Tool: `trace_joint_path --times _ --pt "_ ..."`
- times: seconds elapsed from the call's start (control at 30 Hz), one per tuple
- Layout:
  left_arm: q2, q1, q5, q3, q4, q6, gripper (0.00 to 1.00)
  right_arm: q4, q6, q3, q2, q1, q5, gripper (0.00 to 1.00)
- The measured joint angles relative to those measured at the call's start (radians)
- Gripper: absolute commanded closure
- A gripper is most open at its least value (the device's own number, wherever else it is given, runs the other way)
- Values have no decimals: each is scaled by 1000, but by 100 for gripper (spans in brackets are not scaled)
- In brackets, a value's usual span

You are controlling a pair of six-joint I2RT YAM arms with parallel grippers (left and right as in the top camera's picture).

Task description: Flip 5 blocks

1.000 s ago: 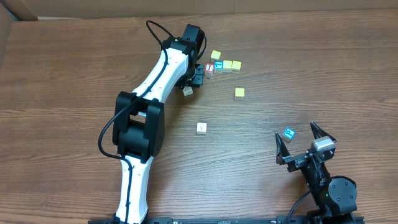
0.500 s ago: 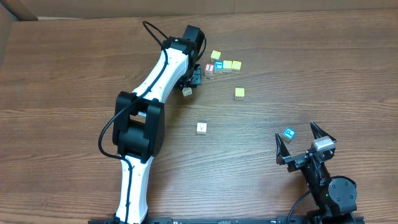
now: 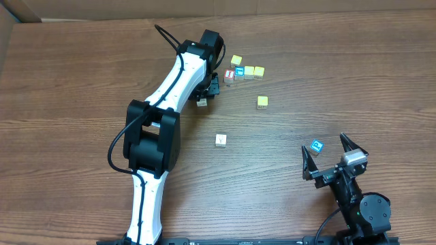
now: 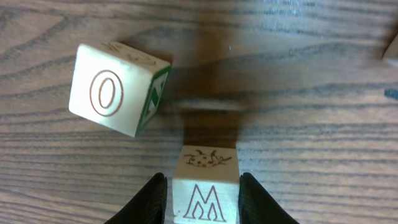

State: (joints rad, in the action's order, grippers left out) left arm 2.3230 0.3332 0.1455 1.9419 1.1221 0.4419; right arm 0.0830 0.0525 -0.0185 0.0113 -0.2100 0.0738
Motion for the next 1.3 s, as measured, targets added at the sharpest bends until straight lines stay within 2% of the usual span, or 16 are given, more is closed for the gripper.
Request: trace_joint_path --times 0.23,0.6,0.9,1.2,1.3 --pt "0 0 -11 0 11 -32 66 0 0 0 0 0 0 0" --pt "0 -2 -27 -51 -41 -60 67 0 0 0 0 0 0 0" --pt "0 -57 -136 -54 -74 -85 69 0 0 0 0 0 0 0" --pt "0 -71 -166 -54 -75 -113 77 0 0 0 0 0 0 0" --pt "0 -71 -166 -54 -75 -116 83 0 0 0 0 0 0 0"
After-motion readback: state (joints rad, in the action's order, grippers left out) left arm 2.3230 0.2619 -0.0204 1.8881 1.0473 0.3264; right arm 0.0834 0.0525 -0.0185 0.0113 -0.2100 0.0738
